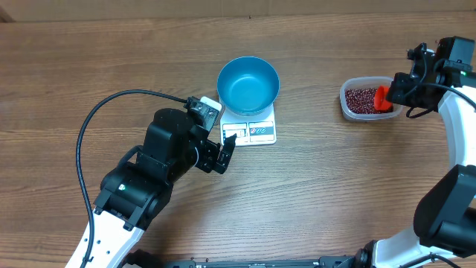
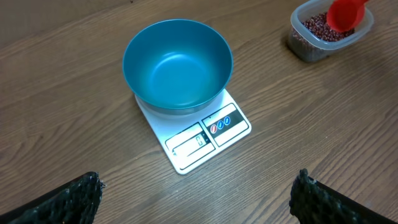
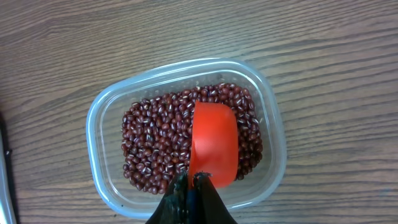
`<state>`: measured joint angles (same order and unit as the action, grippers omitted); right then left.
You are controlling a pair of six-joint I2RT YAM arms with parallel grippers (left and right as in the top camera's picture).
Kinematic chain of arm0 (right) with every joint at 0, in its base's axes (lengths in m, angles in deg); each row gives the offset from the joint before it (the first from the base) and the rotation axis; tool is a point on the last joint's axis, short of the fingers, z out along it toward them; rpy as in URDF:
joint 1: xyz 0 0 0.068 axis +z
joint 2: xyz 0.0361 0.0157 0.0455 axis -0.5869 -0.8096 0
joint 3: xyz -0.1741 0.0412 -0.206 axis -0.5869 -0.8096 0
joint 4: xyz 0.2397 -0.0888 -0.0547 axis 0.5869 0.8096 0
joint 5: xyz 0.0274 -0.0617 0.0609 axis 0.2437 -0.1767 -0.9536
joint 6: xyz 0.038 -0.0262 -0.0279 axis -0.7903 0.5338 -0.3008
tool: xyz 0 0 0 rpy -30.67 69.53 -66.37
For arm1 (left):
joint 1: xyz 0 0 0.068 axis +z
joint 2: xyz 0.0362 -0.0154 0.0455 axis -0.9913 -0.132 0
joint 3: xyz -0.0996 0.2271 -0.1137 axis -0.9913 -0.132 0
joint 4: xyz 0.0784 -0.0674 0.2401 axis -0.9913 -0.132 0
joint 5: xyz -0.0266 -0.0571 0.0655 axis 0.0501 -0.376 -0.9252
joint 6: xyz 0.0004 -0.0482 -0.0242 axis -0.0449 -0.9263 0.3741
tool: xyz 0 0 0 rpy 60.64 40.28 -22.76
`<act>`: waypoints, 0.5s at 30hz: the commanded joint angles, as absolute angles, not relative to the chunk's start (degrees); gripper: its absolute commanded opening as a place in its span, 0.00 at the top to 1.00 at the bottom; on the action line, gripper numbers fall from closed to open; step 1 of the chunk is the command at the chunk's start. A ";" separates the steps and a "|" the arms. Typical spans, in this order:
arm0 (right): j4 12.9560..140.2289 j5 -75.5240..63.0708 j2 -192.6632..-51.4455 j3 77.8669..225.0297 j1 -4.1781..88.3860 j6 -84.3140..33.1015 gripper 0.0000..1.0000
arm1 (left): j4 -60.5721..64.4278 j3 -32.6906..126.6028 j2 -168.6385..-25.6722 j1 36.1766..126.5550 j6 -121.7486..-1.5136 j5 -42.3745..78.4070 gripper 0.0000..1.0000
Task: Scoop item into bowl and weigh 150g on scale
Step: 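Move the red scoop with the right gripper over the bean tub, then dip the red scoop into the beans and scoop them up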
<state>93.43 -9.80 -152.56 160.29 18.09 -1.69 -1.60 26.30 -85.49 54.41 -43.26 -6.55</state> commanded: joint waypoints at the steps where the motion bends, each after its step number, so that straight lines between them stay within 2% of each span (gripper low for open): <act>1: 92.80 -9.47 -153.17 161.54 18.25 -0.62 0.96 | -1.58 26.15 -84.75 54.69 -43.81 -5.70 0.00; 15: 92.67 -8.23 -153.21 161.05 18.25 -0.62 0.97 | -1.58 26.15 -84.75 54.69 -43.81 -5.72 0.00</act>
